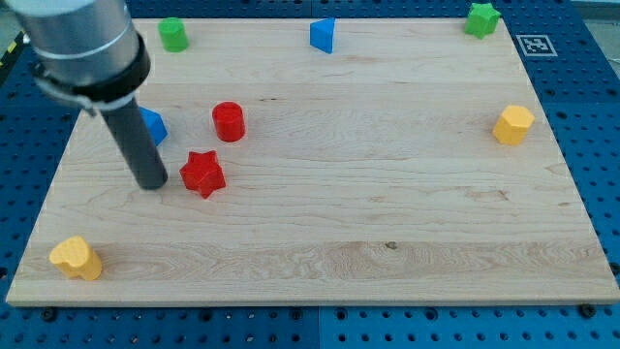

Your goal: Push the red star towards the left side

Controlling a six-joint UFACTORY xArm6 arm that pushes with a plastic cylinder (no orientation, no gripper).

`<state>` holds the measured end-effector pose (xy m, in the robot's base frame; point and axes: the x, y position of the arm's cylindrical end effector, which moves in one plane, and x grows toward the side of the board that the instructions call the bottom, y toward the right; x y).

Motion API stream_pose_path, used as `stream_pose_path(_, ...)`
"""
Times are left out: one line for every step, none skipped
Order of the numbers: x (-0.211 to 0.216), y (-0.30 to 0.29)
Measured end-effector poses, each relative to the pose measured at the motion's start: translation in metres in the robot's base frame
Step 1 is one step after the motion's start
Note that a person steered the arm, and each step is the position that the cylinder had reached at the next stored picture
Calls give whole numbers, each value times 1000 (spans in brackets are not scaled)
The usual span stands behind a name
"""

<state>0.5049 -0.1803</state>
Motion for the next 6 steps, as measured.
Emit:
stream_pose_path(5, 25)
stream_pose_path(18, 62)
stream_pose_path(10, 91)
stream_pose_path(-8, 125)
stream_pose_path(-33, 115)
stream_pose_path(-41, 89)
